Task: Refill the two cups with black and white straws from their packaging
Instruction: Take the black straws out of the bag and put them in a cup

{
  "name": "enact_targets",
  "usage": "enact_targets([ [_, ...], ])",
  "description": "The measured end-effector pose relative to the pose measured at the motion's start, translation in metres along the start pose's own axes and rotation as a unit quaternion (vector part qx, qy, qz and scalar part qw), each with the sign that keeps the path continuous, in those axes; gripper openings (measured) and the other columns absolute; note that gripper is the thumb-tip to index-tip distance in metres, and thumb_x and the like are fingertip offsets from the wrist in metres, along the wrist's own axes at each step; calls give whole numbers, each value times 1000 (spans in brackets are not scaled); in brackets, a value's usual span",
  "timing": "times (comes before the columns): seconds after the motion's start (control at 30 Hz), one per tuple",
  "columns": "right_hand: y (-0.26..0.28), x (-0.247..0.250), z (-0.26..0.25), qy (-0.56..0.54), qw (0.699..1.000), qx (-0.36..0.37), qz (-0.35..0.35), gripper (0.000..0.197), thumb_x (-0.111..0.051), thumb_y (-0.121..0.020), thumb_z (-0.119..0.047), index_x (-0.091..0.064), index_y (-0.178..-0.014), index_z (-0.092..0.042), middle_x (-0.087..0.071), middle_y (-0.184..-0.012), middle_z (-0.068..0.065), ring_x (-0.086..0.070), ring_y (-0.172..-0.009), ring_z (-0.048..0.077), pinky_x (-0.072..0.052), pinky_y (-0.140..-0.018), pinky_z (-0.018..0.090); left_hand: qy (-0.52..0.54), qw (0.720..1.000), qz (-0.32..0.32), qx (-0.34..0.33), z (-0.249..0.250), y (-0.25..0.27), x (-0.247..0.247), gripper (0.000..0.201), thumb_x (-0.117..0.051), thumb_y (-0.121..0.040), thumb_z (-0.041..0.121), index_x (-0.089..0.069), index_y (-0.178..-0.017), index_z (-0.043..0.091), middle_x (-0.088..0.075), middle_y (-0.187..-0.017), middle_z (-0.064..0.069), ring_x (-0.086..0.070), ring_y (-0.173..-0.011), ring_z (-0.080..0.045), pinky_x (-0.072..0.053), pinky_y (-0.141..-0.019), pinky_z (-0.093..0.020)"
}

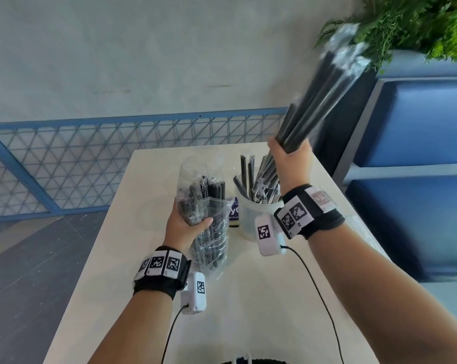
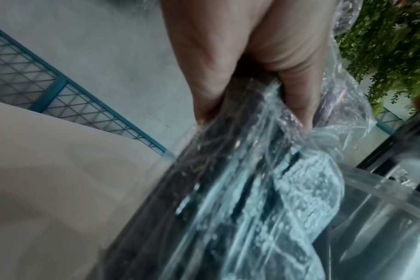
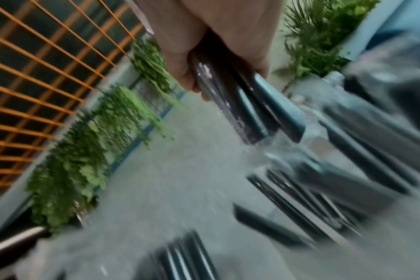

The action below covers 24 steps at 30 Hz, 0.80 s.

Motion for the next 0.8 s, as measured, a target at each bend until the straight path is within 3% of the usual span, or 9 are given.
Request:
enact_targets([
  [0.1, 7, -10, 25, 33, 998, -31, -44, 27, -68, -79, -21, -61, -96, -2, -60, -74, -5, -56, -64, 5, -47, -64, 26, 24, 999, -19, 15, 0, 2, 0, 83, -85, -55, 25, -46, -128, 18, -64, -118, -1, -60, -111, -17, -47, -99, -40],
  [0.17, 9, -12, 38, 51, 994, -61, -68, 31, -71, -77, -20, -61, -101, -3, -66, -84, -1, -62, -74, 10, -51, -72, 29, 7, 1000, -18, 15, 1, 4, 1, 90, -84, -48, 38, -46, -128, 17, -63, -119, -4, -60, -111, -19, -47, -99, -43],
  [0.23, 9, -12, 49, 65, 991, -86, -82, 37, -75, -74, -19, -62, -105, -4, -70, -98, 7, -66, -89, 20, -54, -84, 36, -15, 1000, -17, 10, 2, 4, 1, 88, -87, -52, 33, -46, -127, 15, -63, -119, -5, -59, -112, -20, -46, -100, -44],
  [0.33, 7, -12, 51, 70, 989, -95, -87, 40, -78, -70, -24, -63, -103, -6, -71, -99, 6, -66, -91, 21, -54, -86, 39, -14, 1000, -11, 10, -1, 5, 1, 75, -85, -62, 14, -47, -126, 13, -63, -119, -7, -59, -112, -21, -46, -101, -45],
  [0.53, -2, -12, 23, 3, 999, -35, -32, 33, -75, -73, -24, -60, -99, -10, -66, -85, -4, -62, -73, 5, -50, -63, 11, -9, 1000, -12, 2, 1, 6, 0, 73, -84, -64, 11, -47, -126, 16, -63, -119, -4, -59, -112, -18, -45, -101, -41],
  [0.6, -4, -16, 26, 31, 998, -36, -47, 25, -71, -77, -20, -61, -94, -6, -63, -78, -3, -57, -64, 4, -47, -58, 16, -11, 1000, -15, 1, 1, 5, 0, 74, -84, -63, 12, -47, -127, 17, -63, -119, -3, -59, -113, -17, -45, -101, -40],
  [0.67, -2, -19, 43, 82, 990, -67, -93, 21, -69, -79, -19, -62, -92, -4, -63, -78, 3, -58, -64, 12, -49, -64, 27, -17, 1000, -14, 1, 1, 5, -2, 73, -85, -63, 13, -48, -125, 17, -62, -119, -3, -58, -113, -17, -45, -101, -40],
  [0.73, 4, -20, 56, 124, 976, -102, -146, 27, -70, -78, -19, -63, -97, -1, -68, -89, 10, -64, -80, 23, -53, -79, 37, -21, 1000, -11, 1, 2, 6, -3, 71, -84, -62, 12, -48, -123, 17, -62, -117, -2, -58, -112, -18, -45, -101, -39],
  [0.8, 7, -16, 55, 137, 975, -104, -140, 39, -74, -75, -19, -59, -108, -3, -68, -99, 8, -64, -89, 22, -52, -86, 36, -19, 1000, -11, 0, 3, 6, -2, 69, -84, -63, 10, -48, -121, 18, -62, -114, -2, -59, -110, -17, -45, -100, -38],
])
Point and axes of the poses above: each hand's wrist, its own y-axis away from the middle knuckle, its own x-axis out of the back of the hand, z = x × y, the point moved 2 cm from there along -y, towards the middle knuckle
